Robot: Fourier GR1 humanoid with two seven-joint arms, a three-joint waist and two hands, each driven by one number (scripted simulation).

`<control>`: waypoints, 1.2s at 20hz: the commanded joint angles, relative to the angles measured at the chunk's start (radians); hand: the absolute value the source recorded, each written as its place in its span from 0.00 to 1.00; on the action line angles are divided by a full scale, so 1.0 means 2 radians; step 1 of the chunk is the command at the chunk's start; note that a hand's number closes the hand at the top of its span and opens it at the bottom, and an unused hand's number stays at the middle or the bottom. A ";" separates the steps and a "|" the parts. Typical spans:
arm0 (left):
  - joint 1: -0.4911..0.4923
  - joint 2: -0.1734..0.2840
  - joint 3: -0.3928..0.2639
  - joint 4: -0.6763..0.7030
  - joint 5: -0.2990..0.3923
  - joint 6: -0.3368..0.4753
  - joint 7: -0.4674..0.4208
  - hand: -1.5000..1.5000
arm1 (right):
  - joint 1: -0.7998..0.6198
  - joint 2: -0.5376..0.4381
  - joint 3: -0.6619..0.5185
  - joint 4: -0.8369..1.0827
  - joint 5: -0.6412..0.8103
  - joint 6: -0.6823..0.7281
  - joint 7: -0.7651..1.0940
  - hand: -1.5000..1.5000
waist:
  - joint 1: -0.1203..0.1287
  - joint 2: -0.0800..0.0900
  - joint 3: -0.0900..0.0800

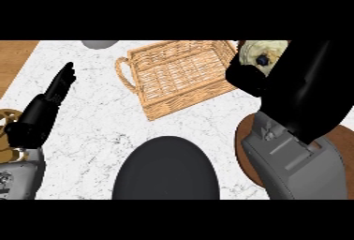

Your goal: Pick the cupcake from the cutting board and place it in the basket

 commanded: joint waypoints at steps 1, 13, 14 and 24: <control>-0.015 -0.004 -0.001 0.013 -0.003 0.003 0.001 0.50 | -0.125 0.003 -0.030 0.070 -0.043 0.059 0.107 1.00 | 0.004 0.003 0.000; -0.018 -0.018 -0.017 0.010 -0.014 0.008 0.000 0.50 | -0.271 0.003 -0.147 0.325 -0.120 -0.025 0.087 1.00 | 0.015 0.008 0.001; -0.012 -0.015 -0.015 0.001 -0.011 0.004 -0.005 0.50 | -0.277 0.003 -0.158 0.348 -0.120 -0.026 0.088 1.00 | 0.020 0.008 0.001; -0.019 -0.015 -0.018 0.000 -0.011 -0.001 0.006 0.50 | -0.321 0.003 -0.190 0.510 -0.150 -0.018 0.117 1.00 | 0.020 0.007 0.000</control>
